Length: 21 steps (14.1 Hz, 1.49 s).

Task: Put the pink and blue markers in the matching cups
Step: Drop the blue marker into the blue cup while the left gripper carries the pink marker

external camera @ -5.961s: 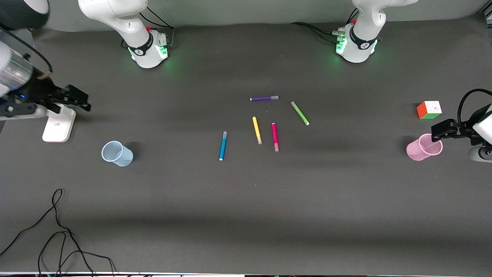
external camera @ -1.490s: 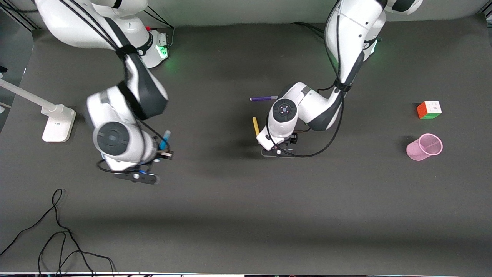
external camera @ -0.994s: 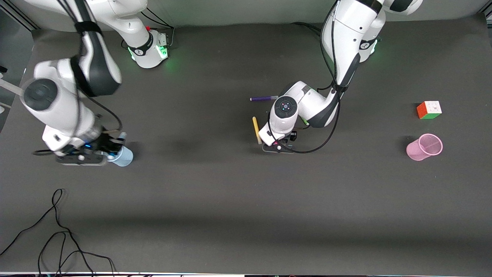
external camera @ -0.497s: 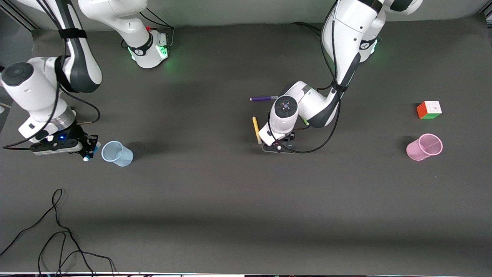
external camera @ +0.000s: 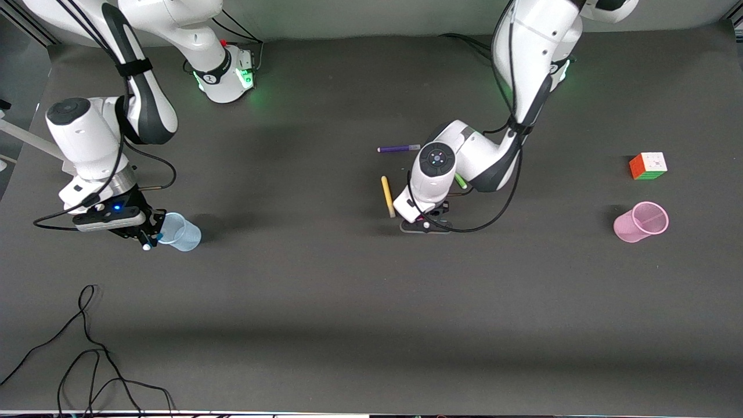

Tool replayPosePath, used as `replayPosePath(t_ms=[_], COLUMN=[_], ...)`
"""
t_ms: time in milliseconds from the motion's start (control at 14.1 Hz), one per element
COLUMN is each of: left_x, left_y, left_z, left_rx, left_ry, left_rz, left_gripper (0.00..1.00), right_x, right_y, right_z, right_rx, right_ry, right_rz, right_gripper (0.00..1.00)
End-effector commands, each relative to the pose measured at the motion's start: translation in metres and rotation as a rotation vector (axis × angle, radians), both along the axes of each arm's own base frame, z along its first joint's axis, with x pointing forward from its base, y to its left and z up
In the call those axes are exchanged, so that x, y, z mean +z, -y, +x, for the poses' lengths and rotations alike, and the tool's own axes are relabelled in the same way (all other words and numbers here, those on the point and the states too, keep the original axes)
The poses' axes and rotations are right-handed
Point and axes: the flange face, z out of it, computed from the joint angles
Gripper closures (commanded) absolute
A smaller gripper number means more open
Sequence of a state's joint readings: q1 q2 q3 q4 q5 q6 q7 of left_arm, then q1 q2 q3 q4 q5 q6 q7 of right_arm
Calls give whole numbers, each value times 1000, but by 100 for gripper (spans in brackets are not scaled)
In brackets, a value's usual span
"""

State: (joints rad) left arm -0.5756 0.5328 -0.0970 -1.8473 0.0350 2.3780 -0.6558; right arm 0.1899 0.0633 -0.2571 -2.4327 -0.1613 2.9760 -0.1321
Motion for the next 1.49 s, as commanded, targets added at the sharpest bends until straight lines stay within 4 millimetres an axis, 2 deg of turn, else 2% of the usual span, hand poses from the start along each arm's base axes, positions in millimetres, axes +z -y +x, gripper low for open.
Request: replayPosePath(t_ms=[0,142,213,284,355,497,710,852,994,1206,1348,1419], left_x=[73,111,129,145,157,172,195,200,202,198,187,178], left_y=[-16,-41,-61,-81,-101,-154,-229,-286,-334,-409,-454,-469], left_z=[10,17,22,28,34,48,65,76,81,84,78,74], left_rx=[9,-30,-47,-84,-140,-237,-366,-434,-484,-553,-672,-732], left_ry=[-29,-56,-58,-65,-77,-105,-110,-113,-113,-111,-83,-62], left_rz=[42,68,69,72,79,94,124,109,93,64,29,-3], left_gripper=[100,100,100,100,100,100,100,100,100,100,100,100], right_x=[-17,-18,-19,-19,-21,-20,-6,9,25,60,88,106], right_y=[-2,-2,-1,-1,-2,-1,-3,-3,-4,-4,-11,-16], right_z=[-12,-12,-13,-13,-13,-14,-12,-8,-6,2,8,12], right_rx=[11,9,10,10,12,6,6,2,-1,-17,-21,-31], right_ry=[18,11,3,0,-13,-51,-71,-88,-126,-197,-255,-284], right_rz=[2,3,2,1,-1,-3,-3,-5,-8,-12,-20,1], right_gripper=[100,100,58,5,0,0,0,0,0,0,0,0])
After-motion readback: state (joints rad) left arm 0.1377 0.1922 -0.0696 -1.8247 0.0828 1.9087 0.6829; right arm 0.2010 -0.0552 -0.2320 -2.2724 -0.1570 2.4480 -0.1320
